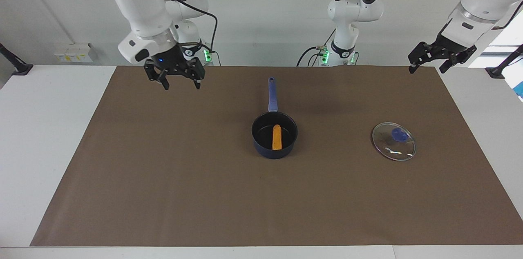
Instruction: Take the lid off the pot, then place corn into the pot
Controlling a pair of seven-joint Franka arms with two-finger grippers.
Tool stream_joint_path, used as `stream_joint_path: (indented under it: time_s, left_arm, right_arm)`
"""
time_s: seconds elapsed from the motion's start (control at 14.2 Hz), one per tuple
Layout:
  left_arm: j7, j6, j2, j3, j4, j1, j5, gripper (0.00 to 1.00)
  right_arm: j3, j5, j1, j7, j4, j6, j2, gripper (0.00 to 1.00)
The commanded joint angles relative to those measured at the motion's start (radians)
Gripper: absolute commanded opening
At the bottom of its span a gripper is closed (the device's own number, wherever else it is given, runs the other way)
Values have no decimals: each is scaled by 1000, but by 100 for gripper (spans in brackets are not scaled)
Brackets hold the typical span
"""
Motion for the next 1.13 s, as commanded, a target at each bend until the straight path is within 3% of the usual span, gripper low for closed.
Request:
stream_joint_path:
  time_s: [0.0,0.28,0.56,0.77,1.06]
  left_arm:
    - [10,-1,-9,4,-7,-6,1,100]
    - [12,0,-9,4,-5,-6,1,100]
    - [14,2,-6,3,-5,8,2,100]
    - [10,2,-6,-52,-5,48,2,100]
    - [9,-8,-12,-62,-13,48,1,100]
  right_arm:
    - [8,-14,-53,-29,25,-95,-50,100]
    - [13,-23,-123,-64,-8,-133,-122,100]
    - [19,-35,-142,-89,-28,-121,-133,100]
    - [18,-76,-144,-90,-59,-78,-146,100]
    - [18,-80,-154,-130,-35,-99,-136,100]
